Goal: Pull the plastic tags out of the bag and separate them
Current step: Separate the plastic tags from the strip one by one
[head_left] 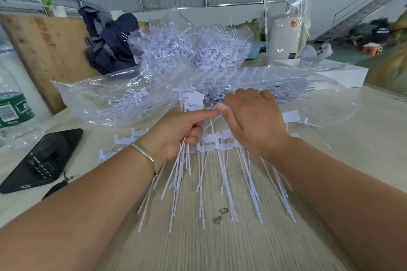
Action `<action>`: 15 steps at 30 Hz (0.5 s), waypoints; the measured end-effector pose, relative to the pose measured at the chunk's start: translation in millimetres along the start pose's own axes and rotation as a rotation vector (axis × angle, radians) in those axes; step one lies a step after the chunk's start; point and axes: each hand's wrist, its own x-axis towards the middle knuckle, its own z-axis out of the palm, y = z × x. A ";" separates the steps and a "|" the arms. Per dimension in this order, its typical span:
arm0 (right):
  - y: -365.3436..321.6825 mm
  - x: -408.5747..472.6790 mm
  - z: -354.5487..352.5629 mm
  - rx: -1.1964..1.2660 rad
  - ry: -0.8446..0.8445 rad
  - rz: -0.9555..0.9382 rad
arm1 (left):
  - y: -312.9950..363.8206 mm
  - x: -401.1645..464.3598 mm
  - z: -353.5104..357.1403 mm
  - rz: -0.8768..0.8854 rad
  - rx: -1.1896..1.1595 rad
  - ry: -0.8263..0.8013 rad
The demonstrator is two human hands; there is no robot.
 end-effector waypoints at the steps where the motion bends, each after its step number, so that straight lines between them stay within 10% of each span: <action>1: -0.6 0.5 0.4 -0.026 0.011 0.021 | -1.4 2.2 -1.2 0.001 -0.009 0.041; 8: 6.6 2.3 3.3 -0.164 -0.131 0.186 | -1.4 6.6 -10.5 -0.041 -0.118 0.106; 15: 8.0 -0.6 8.4 0.265 -0.122 0.198 | 0.4 2.1 -5.0 -0.009 -0.074 -0.069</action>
